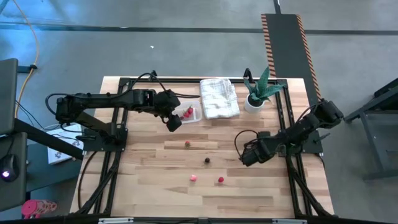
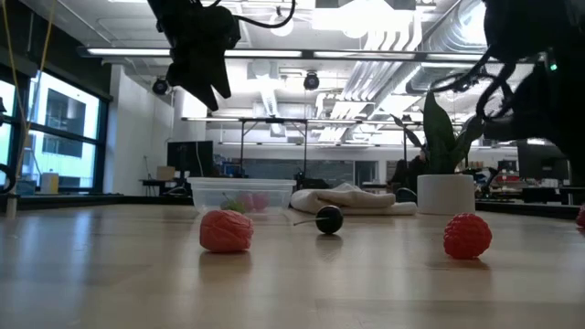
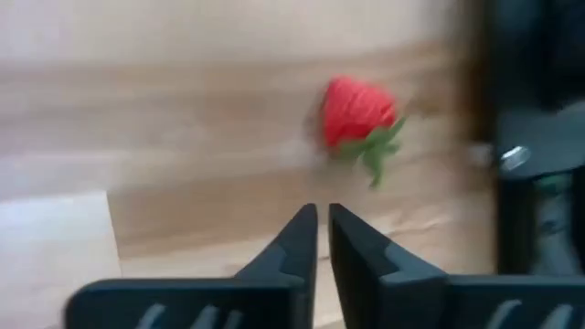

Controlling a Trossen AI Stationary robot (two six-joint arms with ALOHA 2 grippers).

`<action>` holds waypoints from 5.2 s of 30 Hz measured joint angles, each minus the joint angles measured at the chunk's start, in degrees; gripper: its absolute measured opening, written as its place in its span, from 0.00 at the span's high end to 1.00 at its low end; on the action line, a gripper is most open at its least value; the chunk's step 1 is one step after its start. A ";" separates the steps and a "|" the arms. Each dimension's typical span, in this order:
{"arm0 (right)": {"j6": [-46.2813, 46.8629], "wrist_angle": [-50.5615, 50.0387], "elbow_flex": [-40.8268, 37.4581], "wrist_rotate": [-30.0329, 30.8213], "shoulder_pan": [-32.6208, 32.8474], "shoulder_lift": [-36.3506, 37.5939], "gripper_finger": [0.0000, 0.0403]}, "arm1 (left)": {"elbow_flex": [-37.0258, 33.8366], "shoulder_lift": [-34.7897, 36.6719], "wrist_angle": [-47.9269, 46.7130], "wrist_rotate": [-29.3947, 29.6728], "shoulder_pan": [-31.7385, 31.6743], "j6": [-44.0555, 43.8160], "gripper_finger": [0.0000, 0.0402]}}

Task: Pick and placing Produce into tupperware
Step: Put the red strawberry into the transparent bin

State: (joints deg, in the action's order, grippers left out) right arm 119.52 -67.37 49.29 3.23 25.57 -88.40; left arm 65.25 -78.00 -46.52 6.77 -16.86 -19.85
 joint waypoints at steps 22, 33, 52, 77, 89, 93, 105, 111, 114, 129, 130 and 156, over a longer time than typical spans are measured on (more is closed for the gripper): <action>3.66 4.08 -8.55 -3.25 0.31 0.00 0.61 | 0.00 0.00 -0.03 -2.32 0.00 -0.07 0.30; 3.45 8.40 -10.28 0.14 -0.44 0.08 0.89 | 0.00 0.00 0.03 -2.31 0.00 -1.02 0.30; -22.94 9.26 16.16 32.12 -9.23 1.16 1.00 | 0.00 0.02 -3.28 -0.93 0.00 -3.66 0.30; -85.61 56.53 23.16 -6.28 -41.29 -13.91 1.00 | 0.02 12.68 -22.66 12.57 9.47 -30.11 0.30; -100.33 32.93 48.25 -6.26 -40.16 -33.24 1.00 | 0.02 12.15 -22.56 13.37 9.40 -32.51 0.30; -103.37 27.62 54.18 -6.26 -40.17 -36.05 1.00 | 0.02 12.15 -22.56 13.52 9.38 -32.53 0.30; -104.84 20.59 58.67 -6.69 -40.18 -37.81 0.72 | 0.02 12.15 -22.55 13.92 9.38 -32.51 0.30; -103.93 16.38 58.65 -7.25 -38.15 -33.36 0.62 | -2.38 12.17 -17.42 12.83 9.81 -31.02 0.30; -103.15 12.72 58.67 -3.45 -35.99 -29.39 0.60 | -6.74 12.15 -8.81 10.90 11.67 -30.00 0.30; -93.33 -0.41 58.65 17.16 -30.39 -9.09 0.60 | -26.89 9.76 30.71 3.24 24.58 -35.94 0.30; -92.87 -0.73 58.65 17.74 -30.39 -8.22 0.60 | -26.88 8.54 30.87 2.54 24.98 -36.15 0.30; -93.12 -4.33 58.58 18.26 -28.68 -5.55 0.60 | -26.91 -13.14 53.41 -6.16 15.86 -46.29 0.30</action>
State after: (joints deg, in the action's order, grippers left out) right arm 26.40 -71.70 107.87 21.50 -3.11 -93.95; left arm 38.35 -91.13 6.89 0.60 -1.00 -66.14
